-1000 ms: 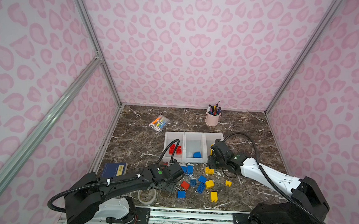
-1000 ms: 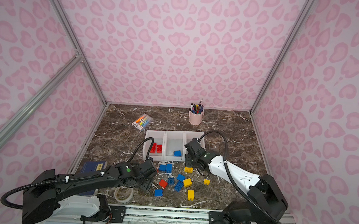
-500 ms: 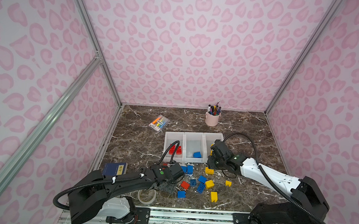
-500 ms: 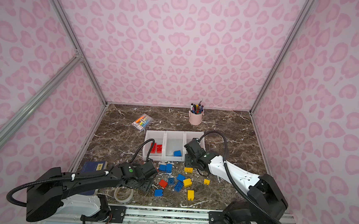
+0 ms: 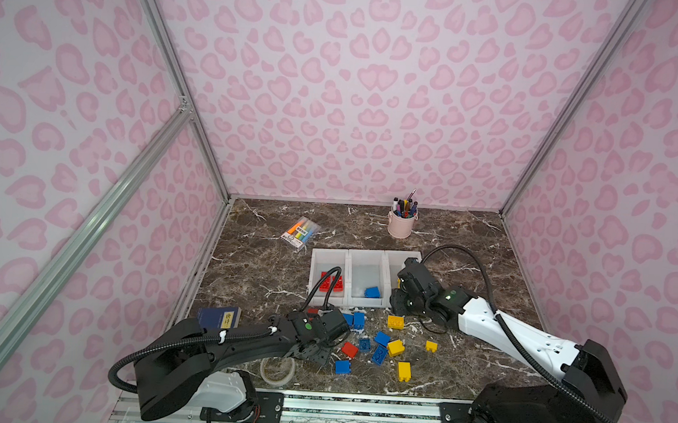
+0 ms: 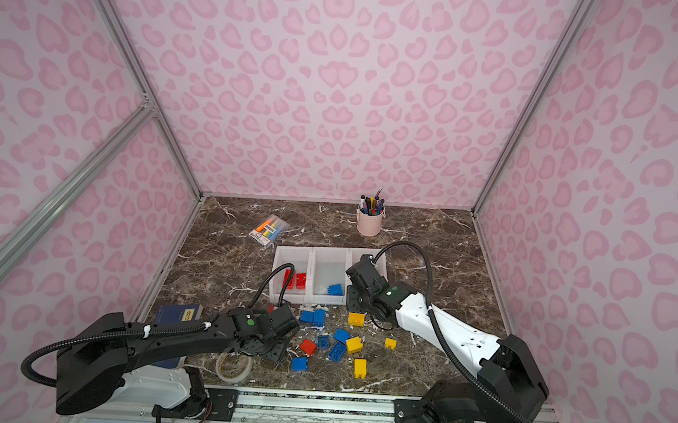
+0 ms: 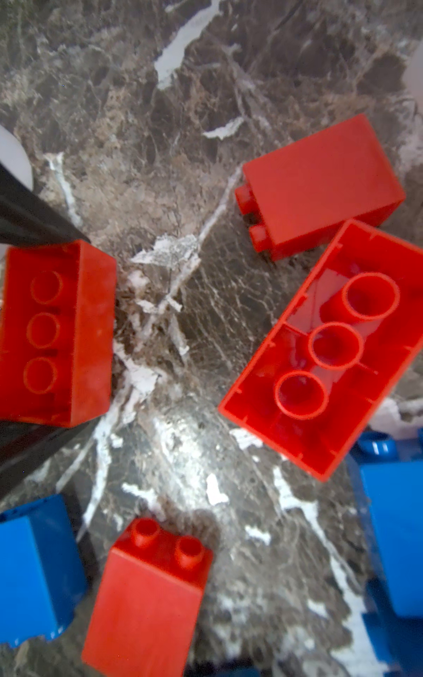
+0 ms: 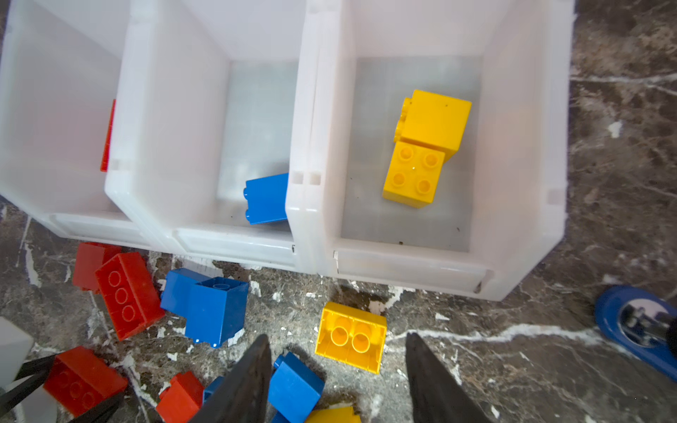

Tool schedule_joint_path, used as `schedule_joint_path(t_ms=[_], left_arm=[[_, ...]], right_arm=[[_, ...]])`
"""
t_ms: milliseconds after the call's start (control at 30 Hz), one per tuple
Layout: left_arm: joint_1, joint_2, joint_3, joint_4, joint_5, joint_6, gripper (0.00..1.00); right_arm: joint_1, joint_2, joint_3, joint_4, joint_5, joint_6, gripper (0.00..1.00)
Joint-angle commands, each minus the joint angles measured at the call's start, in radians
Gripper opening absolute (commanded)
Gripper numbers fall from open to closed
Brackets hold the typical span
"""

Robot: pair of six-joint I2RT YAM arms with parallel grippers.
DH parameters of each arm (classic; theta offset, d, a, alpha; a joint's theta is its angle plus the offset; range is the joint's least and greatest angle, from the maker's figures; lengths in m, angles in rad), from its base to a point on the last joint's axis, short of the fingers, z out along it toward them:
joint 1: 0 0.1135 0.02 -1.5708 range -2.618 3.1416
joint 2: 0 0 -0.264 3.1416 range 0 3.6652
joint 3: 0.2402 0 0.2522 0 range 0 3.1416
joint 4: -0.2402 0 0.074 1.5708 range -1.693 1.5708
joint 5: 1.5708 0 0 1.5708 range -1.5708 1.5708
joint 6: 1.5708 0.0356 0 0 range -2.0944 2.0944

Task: Sort the legos into containers by color
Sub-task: 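Drop the red brick in the near compartment while the right arm returns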

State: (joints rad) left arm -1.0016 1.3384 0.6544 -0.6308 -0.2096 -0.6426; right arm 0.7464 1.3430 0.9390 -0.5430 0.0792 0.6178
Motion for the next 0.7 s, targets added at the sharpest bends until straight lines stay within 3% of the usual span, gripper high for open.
schedule_joint_path(t_ms=[0,267,667], left_arm=[[0.001,-0.011,0.01,0.002,-0.007,0.004,0.59],[0.038,-0.001,0.194,-0.034,-0.032,0.098,0.6],[0.308,0.213,0.465,0.033,0.021,0.285,0.6]], right_arm=[[0.003,-0.025,0.014,-0.043,0.038,0.002,0.59],[0.004,-0.146,0.015,-0.09,0.069,-0.01,0.59],[0.004,-0.312,-0.062,-0.136,0.105,0.036,0.58]])
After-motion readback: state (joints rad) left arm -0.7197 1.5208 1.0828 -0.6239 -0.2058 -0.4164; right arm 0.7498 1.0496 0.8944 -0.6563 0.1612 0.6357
